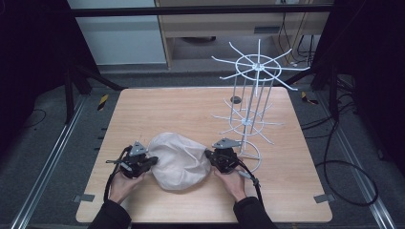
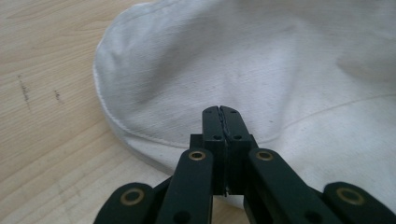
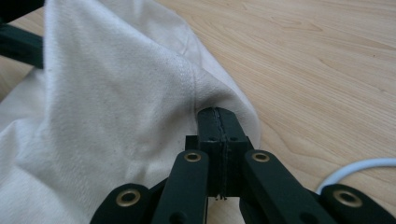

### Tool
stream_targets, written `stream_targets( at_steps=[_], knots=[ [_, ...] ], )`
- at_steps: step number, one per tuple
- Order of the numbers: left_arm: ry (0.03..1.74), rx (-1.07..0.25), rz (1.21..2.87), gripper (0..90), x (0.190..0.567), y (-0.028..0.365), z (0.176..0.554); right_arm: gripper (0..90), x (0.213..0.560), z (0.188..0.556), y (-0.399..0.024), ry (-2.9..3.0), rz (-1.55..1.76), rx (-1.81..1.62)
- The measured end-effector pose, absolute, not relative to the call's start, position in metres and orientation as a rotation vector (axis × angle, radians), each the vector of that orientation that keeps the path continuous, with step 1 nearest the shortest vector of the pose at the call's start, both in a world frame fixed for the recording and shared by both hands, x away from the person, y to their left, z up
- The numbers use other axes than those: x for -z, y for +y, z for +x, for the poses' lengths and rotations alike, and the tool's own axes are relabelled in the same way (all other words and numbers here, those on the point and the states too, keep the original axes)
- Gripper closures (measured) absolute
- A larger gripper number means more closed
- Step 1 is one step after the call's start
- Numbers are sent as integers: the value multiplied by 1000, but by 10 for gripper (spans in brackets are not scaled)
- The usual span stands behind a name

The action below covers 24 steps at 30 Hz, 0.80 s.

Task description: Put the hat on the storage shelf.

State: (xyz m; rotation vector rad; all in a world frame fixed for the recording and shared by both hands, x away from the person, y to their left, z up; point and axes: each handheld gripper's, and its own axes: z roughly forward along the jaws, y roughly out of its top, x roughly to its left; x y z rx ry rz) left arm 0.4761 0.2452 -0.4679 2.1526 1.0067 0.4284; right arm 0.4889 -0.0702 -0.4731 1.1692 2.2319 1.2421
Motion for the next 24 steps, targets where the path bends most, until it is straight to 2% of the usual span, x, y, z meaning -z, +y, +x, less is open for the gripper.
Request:
stream_targets(
  at_steps=[3,7,10,11,12,13,16,20,24],
  knots=[
    [991,-437,2162,899,467,244,469,900,473,492,-68,2230,1175,-1240],
    [1002,-508,2072,898,451,254,471,900,470,489,-71,2231,1153,-1221],
    [1022,-565,2009,771,441,262,480,900,466,484,-75,2230,1146,-1222],
    [1025,-579,2002,771,440,264,482,900,465,482,-77,2230,1128,-1222],
    [1028,-591,1999,688,439,265,486,899,462,477,-80,2234,1120,-1220],
    [1016,-594,2007,688,439,266,490,899,462,477,-80,2234,1120,-1220],
    [964,-621,2066,502,442,264,503,884,457,467,-86,2243,1114,-1218],
    [932,-593,2091,423,448,258,509,866,453,453,-95,2257,1083,-1232],
    [912,-569,2117,425,455,254,516,849,452,444,-102,2268,1080,-1233]
  ],
)
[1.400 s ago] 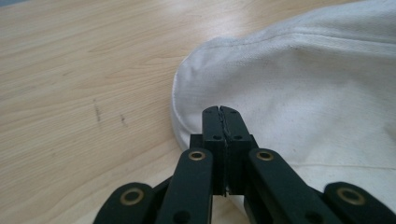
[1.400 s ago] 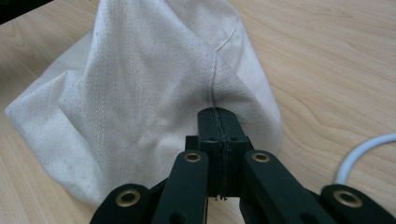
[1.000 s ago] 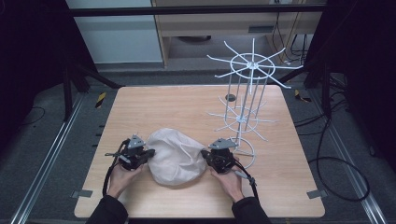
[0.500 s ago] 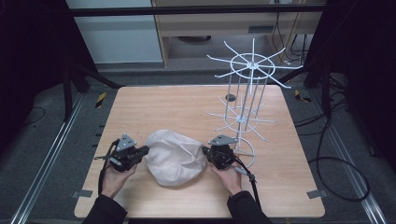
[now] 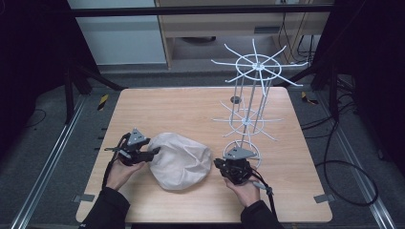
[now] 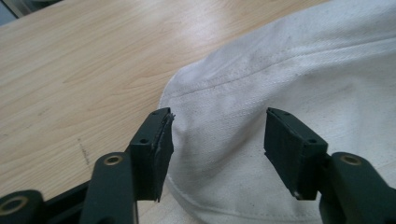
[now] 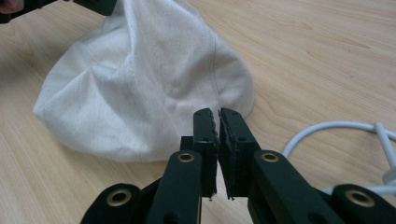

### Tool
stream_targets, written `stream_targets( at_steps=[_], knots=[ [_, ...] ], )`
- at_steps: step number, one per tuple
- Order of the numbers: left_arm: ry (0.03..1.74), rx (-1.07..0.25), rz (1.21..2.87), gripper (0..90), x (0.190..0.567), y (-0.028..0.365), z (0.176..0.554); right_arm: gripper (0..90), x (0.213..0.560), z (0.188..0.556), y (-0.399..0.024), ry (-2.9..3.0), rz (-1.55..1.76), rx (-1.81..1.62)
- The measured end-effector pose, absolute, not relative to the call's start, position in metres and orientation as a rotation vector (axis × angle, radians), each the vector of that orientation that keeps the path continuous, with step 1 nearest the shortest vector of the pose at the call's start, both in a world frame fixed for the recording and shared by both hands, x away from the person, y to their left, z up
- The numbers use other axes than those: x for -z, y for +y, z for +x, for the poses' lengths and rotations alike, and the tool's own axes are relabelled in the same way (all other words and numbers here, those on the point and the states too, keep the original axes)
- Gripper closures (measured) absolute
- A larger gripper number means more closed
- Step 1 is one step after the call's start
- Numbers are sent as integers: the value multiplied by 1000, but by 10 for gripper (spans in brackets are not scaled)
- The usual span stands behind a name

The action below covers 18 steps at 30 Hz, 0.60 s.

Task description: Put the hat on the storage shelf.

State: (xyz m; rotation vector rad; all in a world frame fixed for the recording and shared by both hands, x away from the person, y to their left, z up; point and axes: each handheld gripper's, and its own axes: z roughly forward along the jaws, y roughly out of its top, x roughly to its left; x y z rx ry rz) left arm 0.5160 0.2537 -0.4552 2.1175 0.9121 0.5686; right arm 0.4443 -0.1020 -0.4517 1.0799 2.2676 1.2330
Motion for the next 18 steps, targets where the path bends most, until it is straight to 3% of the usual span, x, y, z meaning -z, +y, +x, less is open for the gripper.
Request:
stream_targets(
  at_steps=[5,8,9,10,13,18],
  knots=[
    [900,-529,2149,491,465,249,524,829,455,437,-106,2267,1087,-1230],
    [896,-505,2145,591,468,248,525,817,456,434,-108,2239,1089,-1245],
    [896,-504,2141,670,467,248,525,804,457,432,-108,2230,1092,-1264],
    [900,-503,2140,670,467,248,525,804,457,432,-108,2230,1092,-1264],
    [928,-501,2150,849,466,248,524,740,457,430,-102,2231,1060,-1288],
    [953,-500,2153,888,465,247,523,640,457,429,-90,2246,1036,-1336]
  ],
)
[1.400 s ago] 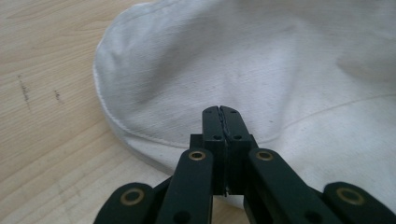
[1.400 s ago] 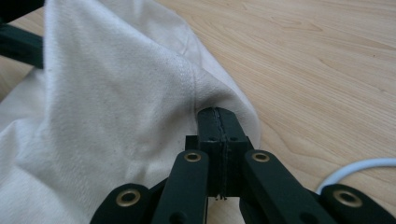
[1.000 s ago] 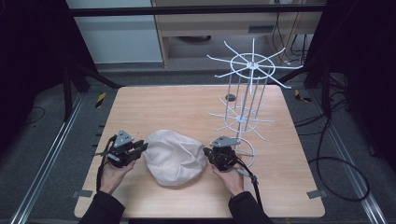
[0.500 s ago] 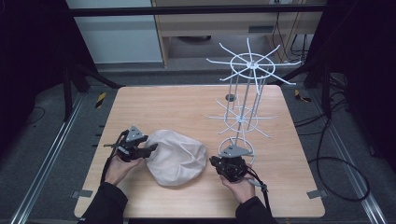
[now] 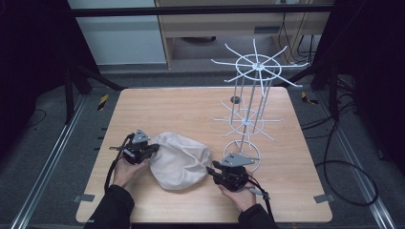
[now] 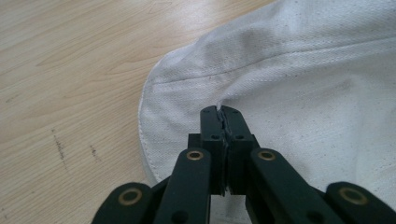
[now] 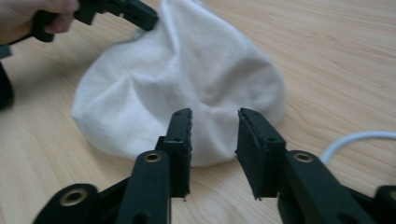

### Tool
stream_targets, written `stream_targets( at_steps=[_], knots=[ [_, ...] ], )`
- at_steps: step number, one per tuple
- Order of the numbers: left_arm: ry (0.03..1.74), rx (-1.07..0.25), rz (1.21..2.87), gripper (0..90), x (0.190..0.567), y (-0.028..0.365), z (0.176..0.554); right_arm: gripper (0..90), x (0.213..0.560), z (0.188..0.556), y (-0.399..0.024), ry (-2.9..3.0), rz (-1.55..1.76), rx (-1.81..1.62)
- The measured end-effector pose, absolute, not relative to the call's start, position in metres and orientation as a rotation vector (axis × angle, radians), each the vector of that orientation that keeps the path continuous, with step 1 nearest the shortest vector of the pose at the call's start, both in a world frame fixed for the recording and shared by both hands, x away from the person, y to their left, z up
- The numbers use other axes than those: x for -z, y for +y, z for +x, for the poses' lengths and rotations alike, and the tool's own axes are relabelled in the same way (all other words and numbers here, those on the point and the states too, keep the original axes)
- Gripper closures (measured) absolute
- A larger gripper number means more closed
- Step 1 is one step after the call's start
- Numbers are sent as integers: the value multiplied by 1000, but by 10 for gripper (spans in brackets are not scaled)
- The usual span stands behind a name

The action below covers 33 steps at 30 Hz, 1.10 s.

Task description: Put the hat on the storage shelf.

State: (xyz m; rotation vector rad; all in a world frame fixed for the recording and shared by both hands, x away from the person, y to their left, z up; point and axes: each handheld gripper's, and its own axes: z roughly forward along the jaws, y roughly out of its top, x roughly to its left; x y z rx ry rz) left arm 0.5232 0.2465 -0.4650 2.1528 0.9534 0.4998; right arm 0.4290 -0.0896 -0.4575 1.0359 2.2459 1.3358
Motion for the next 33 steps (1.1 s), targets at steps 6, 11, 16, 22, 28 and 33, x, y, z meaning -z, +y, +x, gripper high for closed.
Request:
stream_targets(
  at_steps=[6,11,16,22,28,33],
  knots=[
    [961,-495,2139,900,460,250,519,654,464,430,-65,2273,977,-1355],
    [985,-493,2130,900,454,260,509,872,470,438,-54,2257,1007,-1275],
    [1014,-483,2126,900,449,278,487,884,467,451,-46,2206,999,-1270],
    [1032,-473,2124,900,448,286,459,881,468,463,-34,2160,1003,-1236],
    [1032,-486,2123,900,448,283,430,871,471,474,-26,2143,1025,-1211],
    [1006,-526,2135,868,447,281,424,819,470,473,-29,2143,1011,-1212]
  ],
)
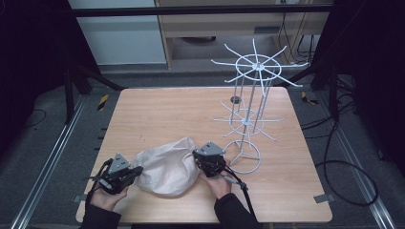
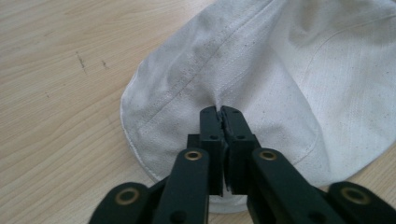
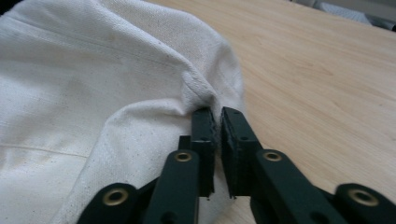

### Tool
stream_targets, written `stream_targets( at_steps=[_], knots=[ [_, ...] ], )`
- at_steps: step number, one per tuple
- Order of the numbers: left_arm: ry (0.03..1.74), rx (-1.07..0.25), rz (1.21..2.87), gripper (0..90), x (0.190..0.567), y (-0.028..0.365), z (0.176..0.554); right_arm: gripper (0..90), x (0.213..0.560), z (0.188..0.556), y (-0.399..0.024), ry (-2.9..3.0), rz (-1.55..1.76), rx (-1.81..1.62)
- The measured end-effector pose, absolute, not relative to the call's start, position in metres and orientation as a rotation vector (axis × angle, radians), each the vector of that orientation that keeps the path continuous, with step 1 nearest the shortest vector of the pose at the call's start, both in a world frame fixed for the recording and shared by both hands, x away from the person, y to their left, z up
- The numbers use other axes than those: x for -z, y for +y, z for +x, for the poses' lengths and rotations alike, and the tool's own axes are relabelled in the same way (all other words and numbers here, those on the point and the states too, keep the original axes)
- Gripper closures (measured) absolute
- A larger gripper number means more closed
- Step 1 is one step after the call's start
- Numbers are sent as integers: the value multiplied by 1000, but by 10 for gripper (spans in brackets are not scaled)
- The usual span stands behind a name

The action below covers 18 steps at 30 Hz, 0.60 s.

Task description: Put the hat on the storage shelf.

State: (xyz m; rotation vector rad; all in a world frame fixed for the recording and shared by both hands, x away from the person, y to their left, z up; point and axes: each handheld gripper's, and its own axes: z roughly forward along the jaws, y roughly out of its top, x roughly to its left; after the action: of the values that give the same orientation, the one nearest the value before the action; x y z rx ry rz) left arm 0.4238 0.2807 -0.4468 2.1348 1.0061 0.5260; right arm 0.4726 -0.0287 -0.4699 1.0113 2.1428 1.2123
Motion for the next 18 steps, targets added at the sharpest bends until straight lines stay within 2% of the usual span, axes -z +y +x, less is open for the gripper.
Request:
stream_targets(
  at_steps=[1,2,3,4,5,6,7,8,13,18],
  knots=[
    [993,-550,2096,794,441,283,423,768,466,469,-34,2128,1006,-1232],
    [993,-550,2096,757,441,283,423,768,466,469,-34,2128,1006,-1232],
    [988,-554,2086,718,438,283,422,705,464,465,-40,2120,1006,-1241],
    [977,-559,2057,667,433,284,422,682,463,462,-44,2127,1007,-1243],
    [966,-563,2043,667,430,284,422,682,463,462,-44,2127,1007,-1243],
    [926,-578,2029,597,424,282,423,653,461,458,-51,2128,1008,-1242],
    [926,-578,2029,564,424,282,423,653,461,458,-51,2128,1008,-1242],
    [909,-581,2031,564,422,280,424,642,460,455,-55,2122,1004,-1242],
    [852,-593,2071,429,416,269,434,587,457,438,-73,2149,1000,-1244],
    [830,-560,2072,360,410,261,446,543,457,419,-100,2142,1026,-1229]
  ],
)
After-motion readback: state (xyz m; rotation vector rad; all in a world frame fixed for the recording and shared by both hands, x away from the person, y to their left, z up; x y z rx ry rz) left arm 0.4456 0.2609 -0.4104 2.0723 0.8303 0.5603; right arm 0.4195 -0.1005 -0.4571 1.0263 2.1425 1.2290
